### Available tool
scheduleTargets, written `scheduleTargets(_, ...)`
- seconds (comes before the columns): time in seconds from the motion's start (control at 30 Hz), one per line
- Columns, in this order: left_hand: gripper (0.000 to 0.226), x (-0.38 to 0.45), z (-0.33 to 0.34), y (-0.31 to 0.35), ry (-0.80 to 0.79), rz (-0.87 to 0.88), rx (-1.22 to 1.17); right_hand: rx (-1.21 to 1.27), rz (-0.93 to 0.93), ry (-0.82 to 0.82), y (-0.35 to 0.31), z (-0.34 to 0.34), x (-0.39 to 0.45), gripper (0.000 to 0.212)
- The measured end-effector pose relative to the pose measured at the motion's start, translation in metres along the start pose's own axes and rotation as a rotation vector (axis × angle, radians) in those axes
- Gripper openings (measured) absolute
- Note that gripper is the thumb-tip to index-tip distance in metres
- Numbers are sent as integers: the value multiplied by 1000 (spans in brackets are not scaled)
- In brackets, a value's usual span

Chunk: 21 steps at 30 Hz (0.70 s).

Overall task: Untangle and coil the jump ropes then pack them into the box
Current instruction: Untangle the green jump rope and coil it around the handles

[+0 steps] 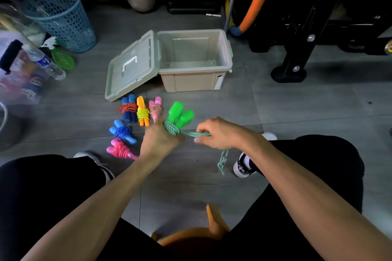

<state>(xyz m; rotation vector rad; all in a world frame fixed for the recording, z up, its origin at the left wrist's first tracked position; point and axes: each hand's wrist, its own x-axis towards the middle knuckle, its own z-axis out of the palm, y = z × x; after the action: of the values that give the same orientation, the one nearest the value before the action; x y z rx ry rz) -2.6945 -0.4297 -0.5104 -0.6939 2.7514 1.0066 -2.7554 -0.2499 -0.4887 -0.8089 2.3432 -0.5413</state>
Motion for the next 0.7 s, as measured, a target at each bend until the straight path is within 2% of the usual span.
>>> scheduleTargets(0.1,56,0,11,-10,-139,138,443,-5,-22,19,-12,-14,-8,19)
scheduleTargets(0.2,57,-5,22,-19,-195,461,663,-5,-18,49,-11,-28,-10,20)
scheduleTargets(0.27,54,-6,24,-26,-202,731,625,11,-8,76,-2,-36,-7,20)
scheduleTargets(0.33,49,-7,19,-30,-140,968,532,59,16,83,12,-42,-3,19)
scheduleTargets(0.43,48,-6,7,-28,-47,1123,417,164,16,81,31,-39,-1,21)
scheduleTargets(0.5,50,-7,-1,-25,-26,1078,285,244,5,86,38,-32,-1,20)
scheduleTargets(0.63,54,-14,-9,-10,25,612,-256,598,51,76,44,-23,-7,32)
scheduleTargets(0.7,60,-18,-9,0,50,464,-477,641,86,56,45,-19,-7,27)
